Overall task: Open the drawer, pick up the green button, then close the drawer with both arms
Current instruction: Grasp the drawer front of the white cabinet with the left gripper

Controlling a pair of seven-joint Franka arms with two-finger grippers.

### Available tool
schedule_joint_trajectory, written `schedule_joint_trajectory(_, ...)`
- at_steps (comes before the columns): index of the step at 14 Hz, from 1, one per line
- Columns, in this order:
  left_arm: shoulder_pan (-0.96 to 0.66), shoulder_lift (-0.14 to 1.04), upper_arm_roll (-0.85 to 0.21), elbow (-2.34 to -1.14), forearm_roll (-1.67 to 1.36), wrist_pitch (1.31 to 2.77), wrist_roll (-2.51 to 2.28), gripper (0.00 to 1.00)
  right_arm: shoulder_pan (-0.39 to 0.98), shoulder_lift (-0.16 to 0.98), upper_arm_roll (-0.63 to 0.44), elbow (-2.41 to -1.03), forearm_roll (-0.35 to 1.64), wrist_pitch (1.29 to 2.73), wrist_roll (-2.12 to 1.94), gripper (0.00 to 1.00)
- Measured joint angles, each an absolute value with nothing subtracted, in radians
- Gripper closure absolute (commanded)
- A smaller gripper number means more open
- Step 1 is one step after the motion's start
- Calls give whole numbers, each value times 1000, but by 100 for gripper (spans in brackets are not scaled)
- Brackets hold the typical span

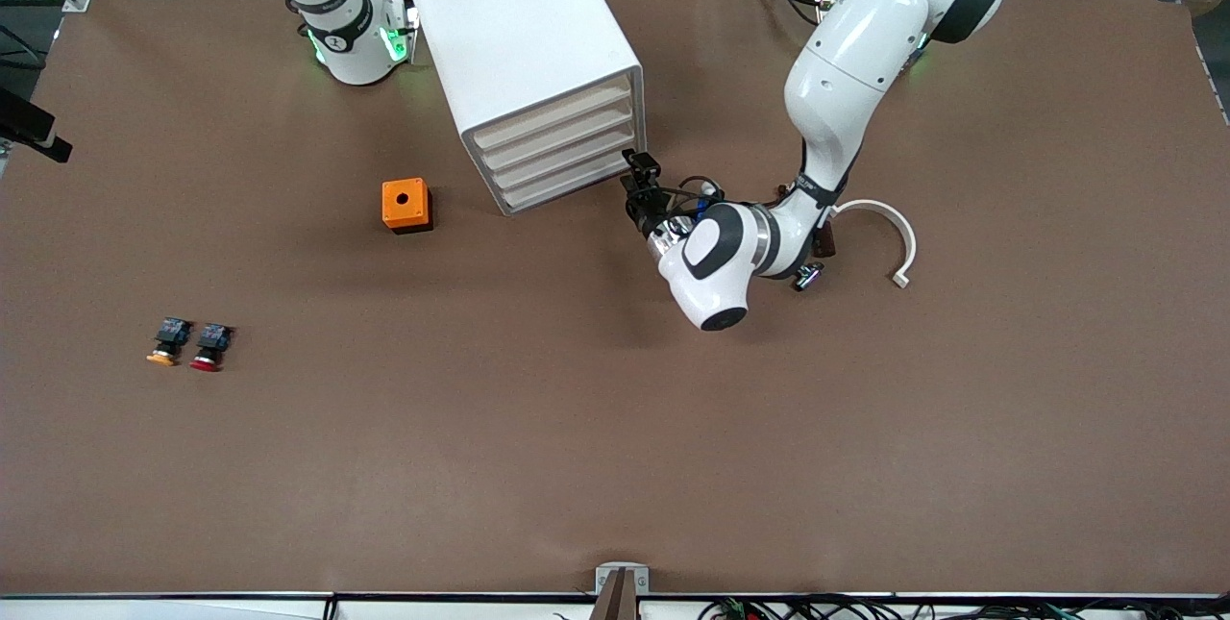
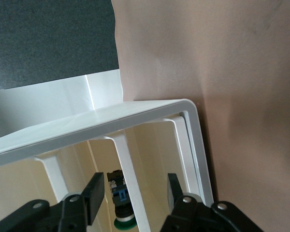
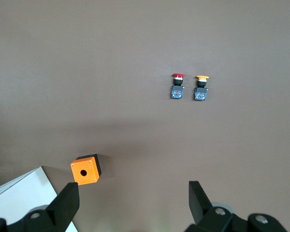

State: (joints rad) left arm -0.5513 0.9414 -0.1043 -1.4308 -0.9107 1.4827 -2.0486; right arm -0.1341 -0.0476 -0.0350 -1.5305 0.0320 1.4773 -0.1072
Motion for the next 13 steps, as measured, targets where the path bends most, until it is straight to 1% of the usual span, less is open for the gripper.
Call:
schedule_joint_trajectory(6, -619, 956, -109, -1432, -918, 1466, -2049, 41, -134, -48, -37, -1530, 32, 1477, -107, 0)
schedule_joint_trajectory(13, -659, 985, -114, -1435, -920, 1446, -2051, 79, -137, -17, -40, -1534, 31, 1477, -108, 0)
